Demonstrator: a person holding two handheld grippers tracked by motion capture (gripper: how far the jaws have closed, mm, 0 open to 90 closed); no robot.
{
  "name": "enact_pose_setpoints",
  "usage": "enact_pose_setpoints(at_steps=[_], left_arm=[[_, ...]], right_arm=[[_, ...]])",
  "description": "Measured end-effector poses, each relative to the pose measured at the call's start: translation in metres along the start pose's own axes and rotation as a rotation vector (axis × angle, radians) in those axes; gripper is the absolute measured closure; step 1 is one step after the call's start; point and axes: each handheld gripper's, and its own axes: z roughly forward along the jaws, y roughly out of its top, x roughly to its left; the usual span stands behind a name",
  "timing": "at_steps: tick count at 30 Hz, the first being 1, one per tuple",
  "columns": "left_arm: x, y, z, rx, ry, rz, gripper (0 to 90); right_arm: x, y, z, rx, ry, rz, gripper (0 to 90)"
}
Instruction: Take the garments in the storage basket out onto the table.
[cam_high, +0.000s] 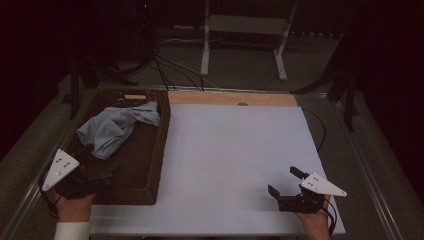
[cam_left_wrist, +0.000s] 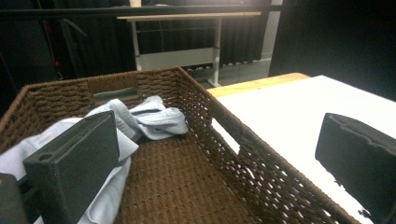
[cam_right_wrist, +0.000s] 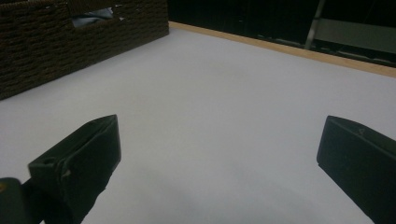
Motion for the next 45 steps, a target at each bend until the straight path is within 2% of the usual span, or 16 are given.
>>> enact_pose_setpoints(at_steps=[8,10,13,16,25,36,45], left_arm=[[0.002,0.007,0.01,-0.008,-0.035,0.039,0.7],[0.003,0.008,0.012,-0.008,-0.035,0.038,0.7],[0.005,0.012,0.015,0.0,-0.042,0.016,0.7],[0.007,0.016,0.018,0.007,-0.044,0.019,0.7],[0.015,0.027,0.028,0.005,-0.014,0.006,0.7],[0.027,0.035,0.046,0.043,0.018,0.004,0.7],[0.035,0.04,0.058,0.076,0.029,0.016,0.7]], right_arm=[[0.0,0.0,0.0,0.002,0.001,0.003,0.0],[0.0,0.0,0.0,0.003,0.002,0.005,0.1],[0.0,0.0,0.0,0.003,0.0,0.011,0.0],[-0.001,0.0,0.0,0.001,-0.001,0.014,0.0],[0.0,0.001,-0.001,-0.007,0.003,0.019,0.0],[-0.001,0.001,0.0,-0.007,0.005,0.02,0.1],[-0.001,0.001,0.0,-0.005,0.007,0.022,0.1]])
